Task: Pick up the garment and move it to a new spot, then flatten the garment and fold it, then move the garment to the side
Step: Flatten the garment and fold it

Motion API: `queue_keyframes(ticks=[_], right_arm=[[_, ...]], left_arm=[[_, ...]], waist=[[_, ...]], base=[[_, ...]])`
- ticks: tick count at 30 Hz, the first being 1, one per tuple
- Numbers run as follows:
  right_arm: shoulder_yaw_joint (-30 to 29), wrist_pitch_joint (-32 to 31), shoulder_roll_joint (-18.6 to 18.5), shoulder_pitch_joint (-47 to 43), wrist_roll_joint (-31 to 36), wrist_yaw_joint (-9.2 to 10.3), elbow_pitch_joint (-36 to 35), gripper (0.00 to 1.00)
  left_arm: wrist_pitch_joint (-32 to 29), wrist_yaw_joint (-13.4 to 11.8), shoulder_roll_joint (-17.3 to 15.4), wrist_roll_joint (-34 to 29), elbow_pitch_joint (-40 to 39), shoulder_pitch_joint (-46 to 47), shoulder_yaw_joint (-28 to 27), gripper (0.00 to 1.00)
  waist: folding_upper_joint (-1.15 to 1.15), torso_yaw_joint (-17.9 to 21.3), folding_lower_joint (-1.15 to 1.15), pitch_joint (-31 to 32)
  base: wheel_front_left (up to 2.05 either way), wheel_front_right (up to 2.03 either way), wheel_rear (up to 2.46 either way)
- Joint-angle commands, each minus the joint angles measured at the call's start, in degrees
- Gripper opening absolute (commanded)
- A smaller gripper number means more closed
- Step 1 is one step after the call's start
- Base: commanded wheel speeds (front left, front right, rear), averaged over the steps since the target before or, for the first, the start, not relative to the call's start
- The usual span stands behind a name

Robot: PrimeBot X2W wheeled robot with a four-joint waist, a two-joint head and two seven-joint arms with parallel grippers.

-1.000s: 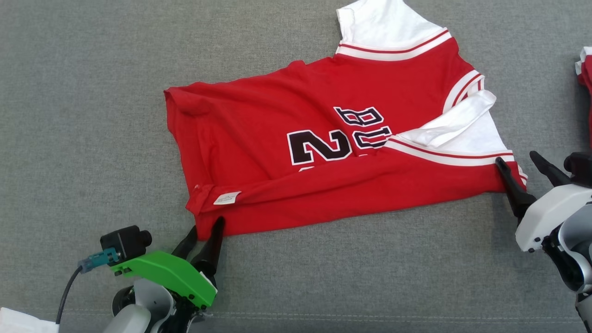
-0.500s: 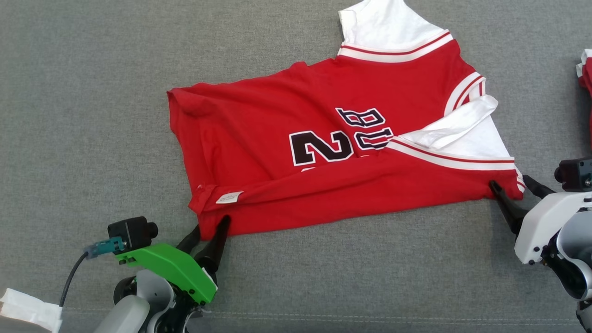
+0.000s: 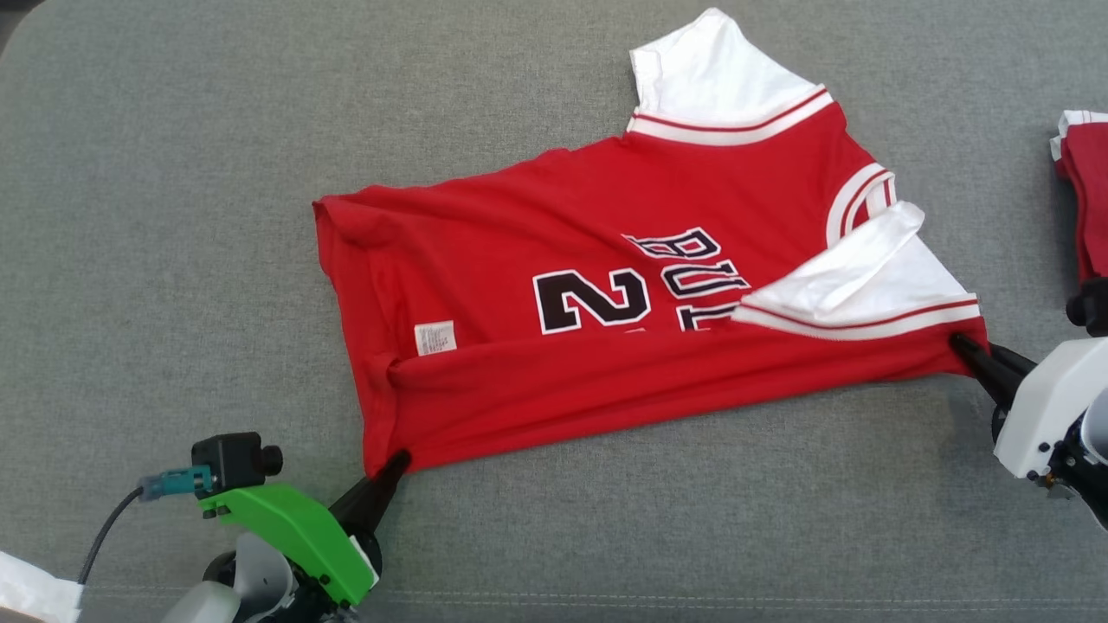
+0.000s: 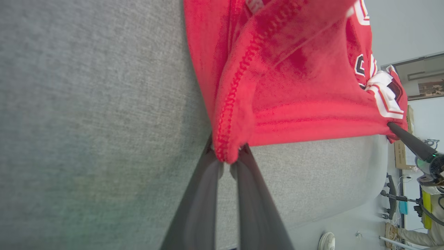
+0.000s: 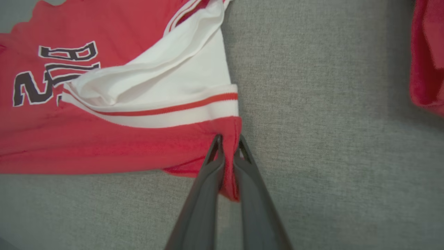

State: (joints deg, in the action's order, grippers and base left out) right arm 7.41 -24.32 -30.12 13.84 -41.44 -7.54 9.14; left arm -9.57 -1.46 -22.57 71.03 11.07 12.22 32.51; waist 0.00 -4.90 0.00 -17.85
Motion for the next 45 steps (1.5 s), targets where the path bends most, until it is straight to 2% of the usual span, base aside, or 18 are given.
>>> queue_keyframes(ticks=[1, 10, 15, 18, 19, 20, 23, 26, 28, 32, 36, 40, 45], right_arm=[[-0.9, -0.7, -1.9, -1.8, -1.3, 0.12, -0.4, 0.00], [-4.2, -4.2, -4.9, -11.8, -5.1, 0.17, -7.1, 0.00], [-5.3, -6.7, -3.7, -15.7, -4.9, 0.15, -10.1, 0.00], [-4.0, -9.0, -1.6, -17.0, -3.0, 0.12, -10.0, 0.00], [-3.9, -9.0, -1.1, -16.9, -2.4, 0.12, -9.9, 0.31], [-3.8, -8.5, -0.8, -16.6, -1.9, 0.12, -10.0, 1.00], [-4.5, -7.6, -0.8, -15.7, -0.8, 0.09, -11.0, 1.00], [-6.4, -7.9, -1.9, -13.7, -0.5, 0.10, -13.5, 1.00], [-7.9, -8.2, -2.8, -10.8, -0.8, 0.10, -15.6, 1.00], [-8.6, -9.9, -4.3, -2.2, 1.0, 0.10, -16.9, 1.00], [-6.4, -11.3, -3.9, 9.0, 3.3, 0.09, -13.4, 1.00], [-1.7, -11.5, -1.8, 19.4, 6.3, 0.06, -7.9, 1.00], [5.3, -10.8, 0.3, 29.7, 9.1, 0.07, -0.5, 1.00]], left_arm=[[-0.7, 0.4, -2.6, 0.6, -1.2, -1.9, -0.9, 0.00], [-2.6, -0.5, -9.1, 2.6, -11.8, -10.8, -1.3, 0.00], [-2.9, -1.0, -10.9, 3.8, -15.2, -15.3, -1.6, 0.00], [-2.1, -1.9, -10.6, 3.6, -14.0, -17.4, -1.1, 0.00], [-1.6, -2.2, -10.0, 3.5, -13.4, -17.7, -1.2, 0.37], [-1.1, -2.5, -9.7, 3.0, -13.0, -17.7, -1.1, 1.00], [0.5, -3.0, -9.2, 1.3, -12.5, -17.3, -1.0, 1.00], [1.7, -3.8, -10.7, -0.3, -14.0, -16.6, -1.7, 1.00], [2.4, -4.7, -12.1, -1.8, -15.4, -15.3, -2.8, 1.00], [1.9, -5.9, -12.1, -2.3, -17.3, -8.7, -5.4, 1.00], [-0.9, -6.2, -7.8, -1.3, -15.2, 2.8, -5.4, 1.00], [-3.0, -6.4, -4.0, -4.8, -7.9, 13.6, -2.6, 1.00], [-4.4, -4.3, -2.3, -8.5, -1.3, 20.1, 0.8, 1.00]], waist=[[0.00, 0.1, 0.00, 1.4], [0.00, 1.0, 0.00, 4.2], [0.00, 1.7, 0.00, 4.4], [0.00, 2.0, 0.00, 4.0], [0.00, 1.9, 0.00, 4.0], [0.00, 1.8, 0.00, 3.9], [0.00, 1.3, 0.00, 3.6], [0.00, 0.9, 0.00, 3.0], [0.00, 0.7, 0.00, 2.1], [0.00, -0.8, 0.00, -1.3], [0.00, -3.0, 0.00, -5.9], [0.00, -4.9, 0.00, -9.6], [0.00, -6.1, 0.00, -12.2]], base=[[0.00, 0.00, 0.00], [0.00, 0.00, 0.00], [0.00, 0.00, 0.00], [0.00, 0.00, 0.00], [0.00, 0.00, 0.00], [0.00, 0.00, 0.00], [0.00, 0.00, 0.00], [0.00, 0.00, 0.00], [0.00, 0.00, 0.00], [0.00, 0.00, 0.00], [0.00, 0.00, 0.00], [0.00, 0.00, 0.00], [0.00, 0.00, 0.00]])
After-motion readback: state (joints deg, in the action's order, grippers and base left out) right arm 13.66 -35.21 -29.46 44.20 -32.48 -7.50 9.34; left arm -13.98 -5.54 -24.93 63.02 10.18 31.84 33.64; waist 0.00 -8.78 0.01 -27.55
